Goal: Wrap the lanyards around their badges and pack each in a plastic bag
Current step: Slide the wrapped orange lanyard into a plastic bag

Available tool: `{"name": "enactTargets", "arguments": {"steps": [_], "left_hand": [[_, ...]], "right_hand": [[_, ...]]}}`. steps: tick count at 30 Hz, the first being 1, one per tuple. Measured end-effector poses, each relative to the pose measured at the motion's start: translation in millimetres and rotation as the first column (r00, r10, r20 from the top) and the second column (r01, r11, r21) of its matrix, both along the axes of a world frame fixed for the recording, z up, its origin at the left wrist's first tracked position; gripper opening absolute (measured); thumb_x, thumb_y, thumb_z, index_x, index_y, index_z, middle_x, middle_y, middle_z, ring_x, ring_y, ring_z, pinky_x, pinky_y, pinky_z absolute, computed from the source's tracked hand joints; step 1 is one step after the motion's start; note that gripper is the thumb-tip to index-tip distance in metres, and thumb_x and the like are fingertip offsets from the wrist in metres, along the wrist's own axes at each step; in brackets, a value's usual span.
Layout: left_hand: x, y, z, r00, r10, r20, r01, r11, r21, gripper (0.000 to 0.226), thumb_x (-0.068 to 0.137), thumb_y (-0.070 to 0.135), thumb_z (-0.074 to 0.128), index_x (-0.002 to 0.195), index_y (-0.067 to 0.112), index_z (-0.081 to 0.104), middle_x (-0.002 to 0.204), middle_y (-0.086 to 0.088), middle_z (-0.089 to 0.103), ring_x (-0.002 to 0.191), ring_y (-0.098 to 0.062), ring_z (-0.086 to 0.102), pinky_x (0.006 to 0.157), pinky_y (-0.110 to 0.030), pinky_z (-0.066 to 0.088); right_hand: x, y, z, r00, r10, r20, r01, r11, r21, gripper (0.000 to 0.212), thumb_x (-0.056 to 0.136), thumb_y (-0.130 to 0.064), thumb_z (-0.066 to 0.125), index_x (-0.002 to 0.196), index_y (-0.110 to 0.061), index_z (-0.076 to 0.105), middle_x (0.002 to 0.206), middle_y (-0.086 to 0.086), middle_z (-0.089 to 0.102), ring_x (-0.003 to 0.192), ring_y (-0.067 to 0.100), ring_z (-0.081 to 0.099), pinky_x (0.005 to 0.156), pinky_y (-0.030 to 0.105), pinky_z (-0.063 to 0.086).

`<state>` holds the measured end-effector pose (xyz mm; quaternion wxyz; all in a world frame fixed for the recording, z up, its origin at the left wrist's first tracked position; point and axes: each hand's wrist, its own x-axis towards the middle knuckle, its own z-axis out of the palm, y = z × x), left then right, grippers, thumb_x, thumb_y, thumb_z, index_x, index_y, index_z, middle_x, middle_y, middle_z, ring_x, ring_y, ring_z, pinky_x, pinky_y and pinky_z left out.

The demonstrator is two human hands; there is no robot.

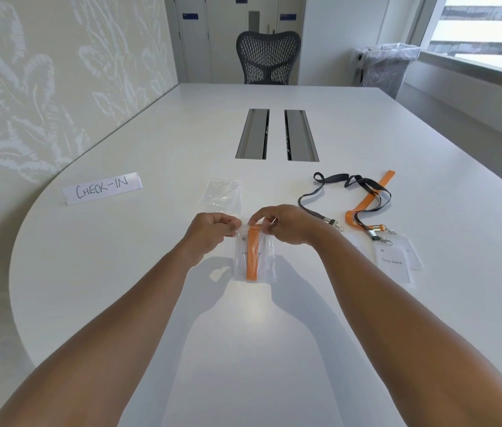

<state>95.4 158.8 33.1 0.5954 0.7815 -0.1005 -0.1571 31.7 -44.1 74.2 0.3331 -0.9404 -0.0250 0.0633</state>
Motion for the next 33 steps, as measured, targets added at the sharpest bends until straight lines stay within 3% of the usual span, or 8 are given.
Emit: {"name": "enactTargets", "arguments": {"steps": [3, 9, 13, 18, 21, 24, 28, 33], "left_hand": [[0, -1, 1, 0.999, 0.046, -0.007, -0.046, 0.999, -0.011, 0.006, 0.092, 0.024, 0.073, 0.088, 0.020, 0.075, 0.086, 0.003, 0.074, 0.080, -0.007, 0.069, 0.073, -0.021, 0.048], [4, -3, 3, 0.997, 0.069, 0.028, -0.071, 0.995, 0.065, 0.010, 0.092, 0.022, 0.072, 0.082, 0.024, 0.073, 0.076, 0.013, 0.072, 0.070, 0.001, 0.068, 0.056, -0.008, 0.044], [3, -3, 2, 0.996, 0.060, 0.059, -0.066, 0.991, 0.115, 0.012, 0.092, 0.023, 0.072, 0.081, 0.025, 0.074, 0.071, 0.015, 0.071, 0.069, 0.002, 0.067, 0.053, -0.006, 0.041], [2, -6, 3, 0.995, 0.027, 0.095, -0.041, 0.988, 0.149, 0.008, 0.092, 0.028, 0.072, 0.086, 0.024, 0.074, 0.083, 0.003, 0.074, 0.083, -0.010, 0.068, 0.074, -0.018, 0.046], [1, -8, 3, 0.992, 0.010, 0.123, -0.030, 0.985, 0.168, 0.010, 0.094, 0.029, 0.070, 0.086, 0.024, 0.074, 0.082, 0.004, 0.073, 0.083, -0.011, 0.066, 0.075, -0.017, 0.046], [2, -7, 3, 0.991, -0.004, 0.133, -0.021, 0.984, 0.180, 0.011, 0.094, 0.029, 0.069, 0.088, 0.022, 0.074, 0.082, 0.004, 0.073, 0.083, -0.012, 0.066, 0.079, -0.021, 0.047], [0, -7, 3, 0.990, -0.027, 0.138, 0.002, 0.983, 0.183, 0.012, 0.095, 0.029, 0.068, 0.093, 0.018, 0.075, 0.088, 0.001, 0.074, 0.086, -0.015, 0.067, 0.086, -0.025, 0.050], [-2, -10, 2, 0.992, -0.027, 0.127, 0.005, 0.985, 0.173, 0.012, 0.097, 0.027, 0.066, 0.096, 0.018, 0.073, 0.090, 0.002, 0.073, 0.085, -0.013, 0.066, 0.082, -0.023, 0.048]], "right_hand": [[0, -1, -7, 0.995, -0.096, 0.020, 0.090, 0.979, 0.185, 0.034, 0.094, -0.005, 0.054, 0.107, -0.032, 0.070, 0.085, 0.003, 0.058, 0.067, 0.016, 0.047, 0.057, 0.026, 0.041], [-2, -8, -16, 0.963, -0.266, -0.050, 0.261, 0.865, 0.428, 0.027, 0.090, -0.005, 0.066, 0.116, -0.014, 0.063, 0.084, 0.004, 0.064, 0.072, 0.016, 0.056, 0.073, 0.035, 0.045], [-1, -11, -17, 0.954, -0.291, -0.079, 0.297, 0.864, 0.406, 0.024, 0.089, -0.008, 0.065, 0.111, -0.013, 0.060, 0.088, 0.003, 0.063, 0.071, 0.015, 0.059, 0.074, 0.034, 0.048], [0, -9, -18, 0.950, -0.301, -0.080, 0.307, 0.864, 0.398, 0.020, 0.086, -0.009, 0.061, 0.105, -0.015, 0.059, 0.092, 0.004, 0.063, 0.072, 0.015, 0.058, 0.074, 0.033, 0.050], [-1, -8, -19, 0.954, -0.296, -0.049, 0.290, 0.871, 0.395, 0.017, 0.086, -0.010, 0.059, 0.102, -0.015, 0.059, 0.086, 0.000, 0.060, 0.069, 0.014, 0.055, 0.072, 0.033, 0.048], [-1, -11, -19, 0.963, -0.257, -0.074, 0.264, 0.870, 0.416, 0.022, 0.086, -0.008, 0.063, 0.108, -0.010, 0.059, 0.087, 0.003, 0.062, 0.072, 0.017, 0.057, 0.077, 0.035, 0.051], [-2, -12, -16, 0.974, -0.212, -0.083, 0.227, 0.870, 0.439, 0.025, 0.087, -0.015, 0.073, 0.108, -0.007, 0.062, 0.085, 0.006, 0.065, 0.071, 0.014, 0.059, 0.071, 0.027, 0.054], [-2, -8, -15, 0.978, -0.196, -0.076, 0.210, 0.892, 0.400, 0.028, 0.088, -0.017, 0.074, 0.111, -0.006, 0.061, 0.086, 0.009, 0.065, 0.075, 0.019, 0.059, 0.082, 0.037, 0.055]]}}
